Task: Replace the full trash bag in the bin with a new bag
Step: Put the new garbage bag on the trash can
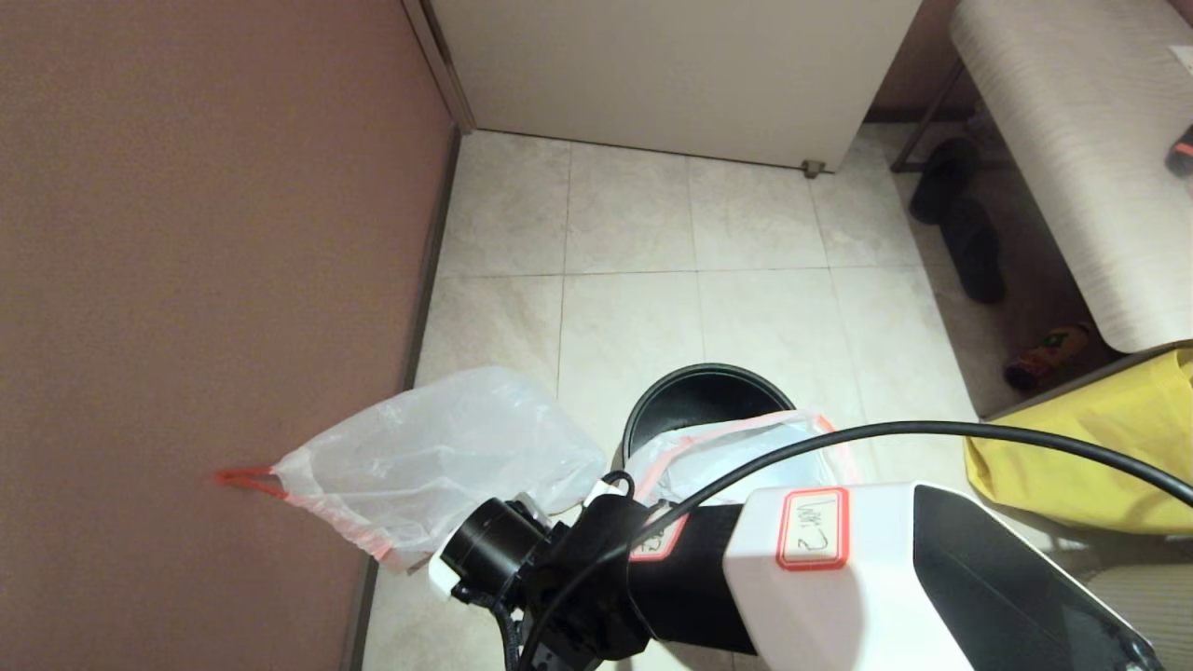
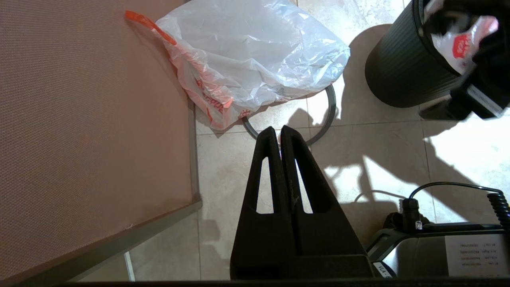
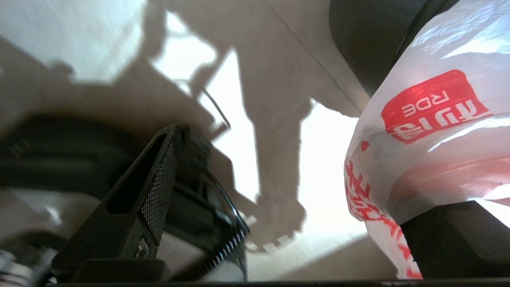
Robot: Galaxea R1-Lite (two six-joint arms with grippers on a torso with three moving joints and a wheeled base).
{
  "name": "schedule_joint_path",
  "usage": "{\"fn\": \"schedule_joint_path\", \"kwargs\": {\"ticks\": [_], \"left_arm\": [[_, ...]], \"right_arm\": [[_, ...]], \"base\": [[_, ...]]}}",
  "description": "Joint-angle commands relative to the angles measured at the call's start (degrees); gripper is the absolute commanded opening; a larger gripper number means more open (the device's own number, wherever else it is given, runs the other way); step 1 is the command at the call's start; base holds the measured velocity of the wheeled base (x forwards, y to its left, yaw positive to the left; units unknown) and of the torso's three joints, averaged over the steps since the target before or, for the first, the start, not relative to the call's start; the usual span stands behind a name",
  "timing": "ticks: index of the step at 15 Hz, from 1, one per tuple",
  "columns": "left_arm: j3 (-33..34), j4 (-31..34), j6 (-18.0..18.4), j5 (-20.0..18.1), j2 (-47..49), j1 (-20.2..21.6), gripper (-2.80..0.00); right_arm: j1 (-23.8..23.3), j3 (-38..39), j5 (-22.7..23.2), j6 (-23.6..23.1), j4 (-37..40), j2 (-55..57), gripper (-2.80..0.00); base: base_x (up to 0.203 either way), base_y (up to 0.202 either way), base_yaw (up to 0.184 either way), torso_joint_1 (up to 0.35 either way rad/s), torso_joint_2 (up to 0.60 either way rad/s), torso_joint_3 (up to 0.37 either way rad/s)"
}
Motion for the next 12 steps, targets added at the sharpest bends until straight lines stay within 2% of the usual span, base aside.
{"fn": "schedule_joint_path", "kwargs": {"ticks": [1,5,7,12], "left_arm": [[-0.01,0.09,0.00,-0.01,0.04,0.00,-2.80],[-0.01,0.09,0.00,-0.01,0.04,0.00,-2.80],[-0.01,0.09,0.00,-0.01,0.04,0.00,-2.80],[-0.01,0.09,0.00,-0.01,0.04,0.00,-2.80]], "right_arm": [[0.73,0.50,-1.12,0.35,2.66,-0.13,0.00],[0.74,8.53,-1.53,2.77,3.84,-8.10,0.00],[0.95,12.92,-1.36,5.83,3.85,-11.69,0.00],[0.90,16.25,-1.45,7.85,4.45,-15.30,0.00]], "base": [[0.000,0.000,0.000,0.000,0.00,0.000],[0.000,0.000,0.000,0.000,0.00,0.000],[0.000,0.000,0.000,0.000,0.00,0.000],[0.000,0.000,0.000,0.000,0.00,0.000]]}}
